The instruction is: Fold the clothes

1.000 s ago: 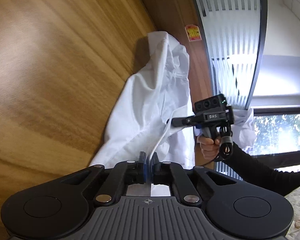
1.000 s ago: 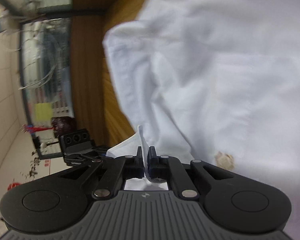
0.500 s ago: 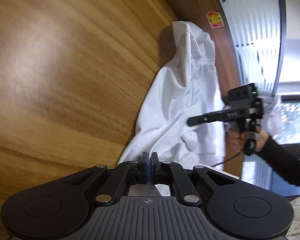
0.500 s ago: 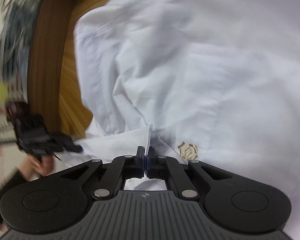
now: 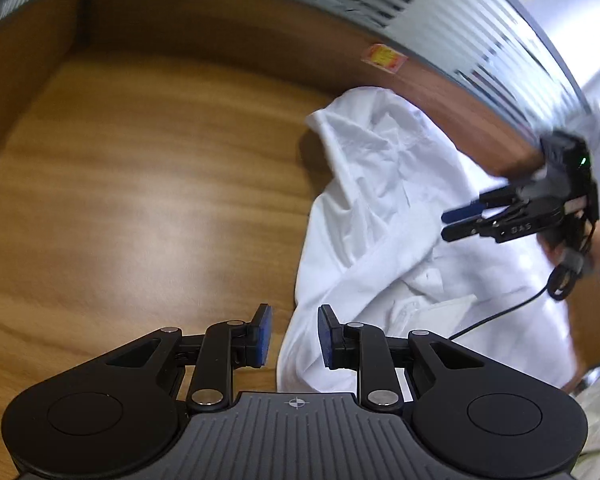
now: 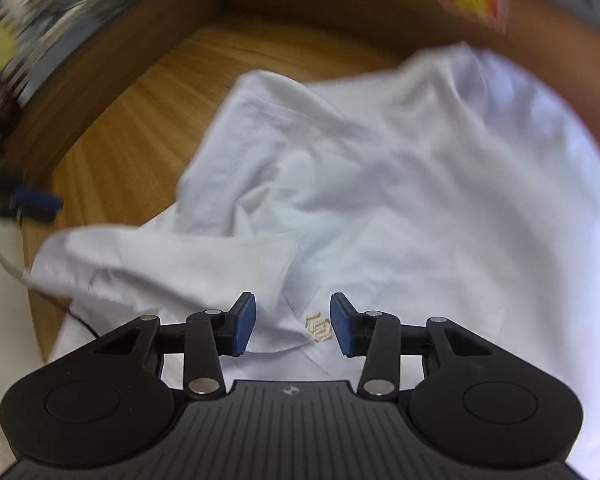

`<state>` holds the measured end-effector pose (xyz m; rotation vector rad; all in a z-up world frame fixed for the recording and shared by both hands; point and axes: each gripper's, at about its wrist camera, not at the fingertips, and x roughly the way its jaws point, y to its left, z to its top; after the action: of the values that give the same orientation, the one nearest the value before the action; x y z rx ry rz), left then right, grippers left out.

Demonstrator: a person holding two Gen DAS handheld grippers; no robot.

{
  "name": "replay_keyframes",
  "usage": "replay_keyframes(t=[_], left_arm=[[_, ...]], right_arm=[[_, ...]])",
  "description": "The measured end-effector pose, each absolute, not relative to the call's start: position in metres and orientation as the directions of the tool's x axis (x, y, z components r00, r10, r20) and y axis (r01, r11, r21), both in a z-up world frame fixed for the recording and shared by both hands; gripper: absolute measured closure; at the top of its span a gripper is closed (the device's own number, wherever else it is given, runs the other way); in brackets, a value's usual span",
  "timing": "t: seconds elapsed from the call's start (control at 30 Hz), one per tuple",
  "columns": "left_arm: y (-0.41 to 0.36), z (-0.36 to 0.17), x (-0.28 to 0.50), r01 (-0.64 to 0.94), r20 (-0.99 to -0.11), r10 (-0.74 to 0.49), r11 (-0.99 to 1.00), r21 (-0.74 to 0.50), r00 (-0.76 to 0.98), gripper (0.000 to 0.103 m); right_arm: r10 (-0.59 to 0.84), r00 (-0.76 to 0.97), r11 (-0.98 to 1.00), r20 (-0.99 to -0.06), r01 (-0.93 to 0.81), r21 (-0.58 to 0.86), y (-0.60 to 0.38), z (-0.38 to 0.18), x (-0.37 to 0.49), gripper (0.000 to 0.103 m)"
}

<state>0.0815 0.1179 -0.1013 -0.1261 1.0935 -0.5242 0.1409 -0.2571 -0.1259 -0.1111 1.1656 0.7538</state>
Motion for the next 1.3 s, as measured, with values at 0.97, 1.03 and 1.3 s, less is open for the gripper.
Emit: replay_keyframes(t=[0.97,1.03,1.3], left_arm=[[-0.014,-0.122,0.089,0.655,-0.925,-0.26,0.755,-0.015,0.278,0.068],[-0.016,-0.121,0.09,0.667,-0.929,-0.25,0.745,-0.003,0.274,0.068],[-0.028,-0.126,0.096,0.729,-0.942,-0.257,0.684,-0.022,0.213,0.065]], right_arm=[[0.478,0.33,0.293,-0.814,-0.934,-0.207,-0.168,-0.13,0.084,0.092],[0.486,0.345,0.348,-0.803,-0.919,-0.185,-0.171,-0.122,0.081,0.082],[0.448,0.417,0.66,-0.791,-0.751,-0.022,-0.191,-0.079,0.057,0.061]])
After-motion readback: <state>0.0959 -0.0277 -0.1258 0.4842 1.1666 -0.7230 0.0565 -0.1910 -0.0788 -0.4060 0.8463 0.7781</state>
